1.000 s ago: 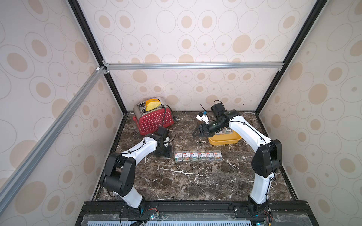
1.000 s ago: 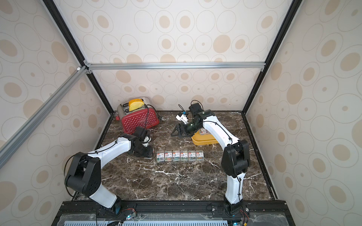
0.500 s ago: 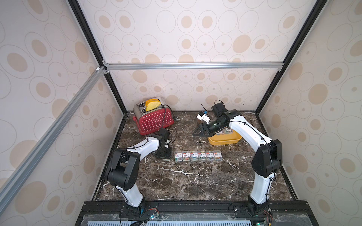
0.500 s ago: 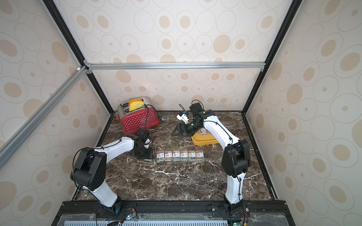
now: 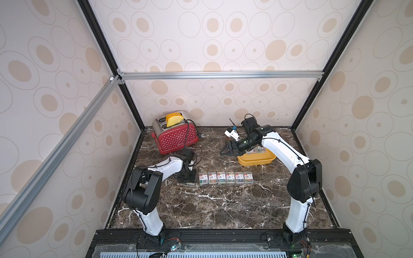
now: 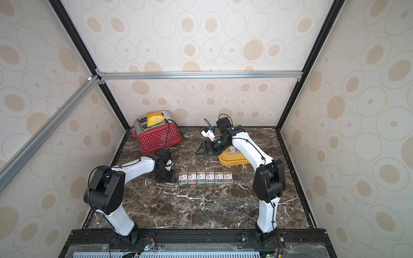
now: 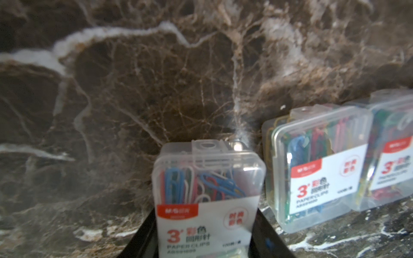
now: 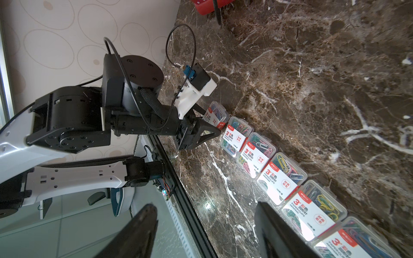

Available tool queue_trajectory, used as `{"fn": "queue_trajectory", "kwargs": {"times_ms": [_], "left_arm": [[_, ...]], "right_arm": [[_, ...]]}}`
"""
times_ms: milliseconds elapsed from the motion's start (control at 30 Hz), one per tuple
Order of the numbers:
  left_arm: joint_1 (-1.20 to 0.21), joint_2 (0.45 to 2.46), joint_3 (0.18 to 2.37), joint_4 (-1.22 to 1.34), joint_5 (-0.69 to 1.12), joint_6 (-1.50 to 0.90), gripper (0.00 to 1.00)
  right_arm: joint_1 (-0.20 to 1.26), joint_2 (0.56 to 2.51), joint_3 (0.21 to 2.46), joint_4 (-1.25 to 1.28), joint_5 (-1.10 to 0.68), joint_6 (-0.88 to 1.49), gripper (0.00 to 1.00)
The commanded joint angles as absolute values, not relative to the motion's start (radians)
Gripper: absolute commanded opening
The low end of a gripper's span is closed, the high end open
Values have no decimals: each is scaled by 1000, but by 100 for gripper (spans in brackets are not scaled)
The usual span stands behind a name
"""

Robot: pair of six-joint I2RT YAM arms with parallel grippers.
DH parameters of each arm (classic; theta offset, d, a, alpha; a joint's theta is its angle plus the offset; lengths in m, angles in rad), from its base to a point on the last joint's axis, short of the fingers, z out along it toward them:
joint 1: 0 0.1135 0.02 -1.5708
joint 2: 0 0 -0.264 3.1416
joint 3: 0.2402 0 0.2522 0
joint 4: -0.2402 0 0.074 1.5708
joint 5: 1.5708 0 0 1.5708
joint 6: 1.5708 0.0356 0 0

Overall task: Take the paper clips out of the storage box
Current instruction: Place the boxed paper clips at the center of the board.

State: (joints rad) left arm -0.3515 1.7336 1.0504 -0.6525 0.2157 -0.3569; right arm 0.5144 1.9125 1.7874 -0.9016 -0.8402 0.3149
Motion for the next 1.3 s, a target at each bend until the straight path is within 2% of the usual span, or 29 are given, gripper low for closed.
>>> {"fn": "queue_trajectory", "kwargs": {"times_ms": [0, 333, 733, 800, 900, 967, 1267], "left_arm": [[-350, 1748, 1071, -653, 222, -370, 54], [-350, 1738, 1065, -654, 225, -367, 72], [-330, 1565, 1066, -704, 172, -402, 74], [-314, 1552, 1068, -708, 164, -405, 72], [-293, 1581, 1079, -730, 143, -405, 58], [-279, 1615, 1086, -742, 122, -411, 49], [-247, 1639, 1068, -730, 42, -428, 45]], "right_arm": [[512, 1886, 1773, -895, -862, 320, 74], [513, 1889, 1769, -875, -872, 337, 74], [513, 1895, 1769, -871, -878, 345, 74], [512, 1897, 1768, -871, -879, 344, 74], [514, 1899, 1769, -876, -878, 340, 74], [513, 1900, 1777, -892, -866, 326, 78], [513, 1892, 1796, -968, -759, 264, 89]]}}
